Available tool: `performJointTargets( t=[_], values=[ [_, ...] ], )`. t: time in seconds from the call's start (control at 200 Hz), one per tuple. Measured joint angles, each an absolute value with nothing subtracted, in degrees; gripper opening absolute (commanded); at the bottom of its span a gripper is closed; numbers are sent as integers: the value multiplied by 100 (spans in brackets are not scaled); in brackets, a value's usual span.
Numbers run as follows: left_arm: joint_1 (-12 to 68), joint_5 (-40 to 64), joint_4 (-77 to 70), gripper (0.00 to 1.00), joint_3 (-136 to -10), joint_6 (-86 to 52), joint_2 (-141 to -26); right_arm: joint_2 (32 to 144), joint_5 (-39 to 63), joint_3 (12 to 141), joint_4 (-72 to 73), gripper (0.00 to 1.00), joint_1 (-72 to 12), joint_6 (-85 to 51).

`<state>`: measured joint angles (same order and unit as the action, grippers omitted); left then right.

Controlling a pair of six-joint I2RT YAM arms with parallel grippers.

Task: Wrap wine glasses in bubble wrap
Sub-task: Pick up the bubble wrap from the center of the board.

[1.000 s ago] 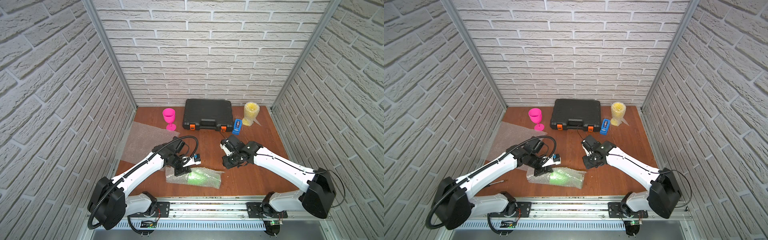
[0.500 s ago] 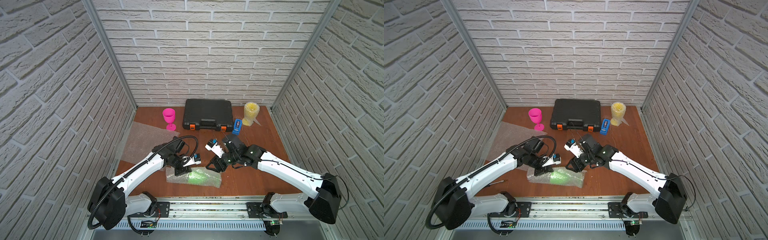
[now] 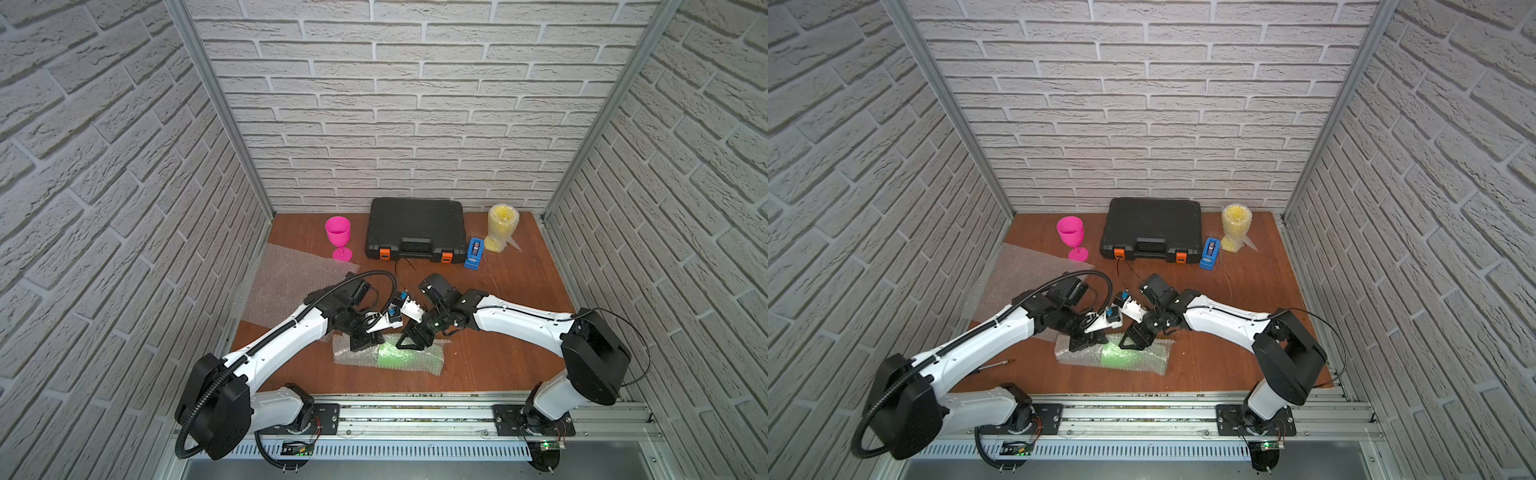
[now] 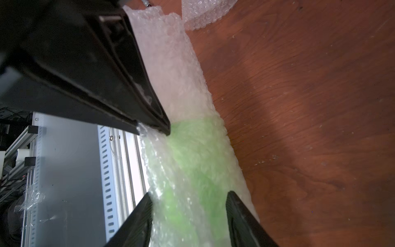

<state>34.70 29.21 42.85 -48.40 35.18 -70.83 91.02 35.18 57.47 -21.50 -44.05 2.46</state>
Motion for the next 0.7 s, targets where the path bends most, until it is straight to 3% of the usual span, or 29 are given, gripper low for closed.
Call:
performJointTargets(
  t=[0.245,0.39,0.47,0.61,0.7],
  values=[
    [3435,2974,4294,0,-4840,3520,-7129,9091,3542,5747,-2412,56,-4410,565],
    [3391,3039,4318,0,-4842,3529,-7129,9157,3428,5758,-2567,50,-4431,727],
    [3356,3059,4318,0,-4842,3509,-7131,9244,3345,5774,-2648,40,-4480,832],
    [3321,3094,4327,0,-4847,3476,-7133,9258,3256,5828,-2698,12,-4504,873],
    [3304,3111,4311,14,-4858,3487,-7113,9201,3188,5846,-2700,4,-4499,878]
  ],
)
